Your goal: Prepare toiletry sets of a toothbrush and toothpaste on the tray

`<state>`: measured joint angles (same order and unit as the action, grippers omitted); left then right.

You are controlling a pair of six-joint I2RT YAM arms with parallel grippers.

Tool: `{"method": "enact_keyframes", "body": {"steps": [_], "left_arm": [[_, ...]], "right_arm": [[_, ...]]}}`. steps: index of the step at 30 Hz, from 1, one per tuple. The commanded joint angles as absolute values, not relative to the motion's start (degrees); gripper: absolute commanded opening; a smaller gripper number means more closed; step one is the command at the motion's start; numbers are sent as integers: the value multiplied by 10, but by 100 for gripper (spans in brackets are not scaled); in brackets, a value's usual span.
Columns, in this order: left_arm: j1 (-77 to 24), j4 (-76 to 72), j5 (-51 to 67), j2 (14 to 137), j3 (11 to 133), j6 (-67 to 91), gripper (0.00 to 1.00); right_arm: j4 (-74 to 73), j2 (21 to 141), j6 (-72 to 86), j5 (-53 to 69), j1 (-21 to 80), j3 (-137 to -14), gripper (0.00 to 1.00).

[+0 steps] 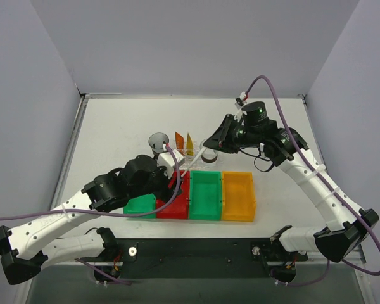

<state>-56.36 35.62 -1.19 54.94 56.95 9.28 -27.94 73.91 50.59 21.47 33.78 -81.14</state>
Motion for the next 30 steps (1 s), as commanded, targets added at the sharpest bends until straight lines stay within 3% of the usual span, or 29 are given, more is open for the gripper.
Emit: {"method": "enact_keyframes", "body": {"steps": [1, 6, 20, 25, 30], "left_arm": [[-578, 333, -89, 547, 576, 69, 75], [-580, 301, -76, 551, 550, 89, 68], [-581, 244, -59, 577, 519, 120, 66], [-581, 241, -58, 591, 521, 120, 45], [-580, 243, -60, 597, 523, 119, 31]], "right_arm": [[-293, 745, 520, 210, 337, -835, 0], [-295, 746, 522, 211, 337, -836, 0], [-296, 750, 530, 226, 338, -828, 0], [-297, 752, 530, 229, 337, -829, 0], [-297, 754, 527, 231, 337, -829, 0]]}}
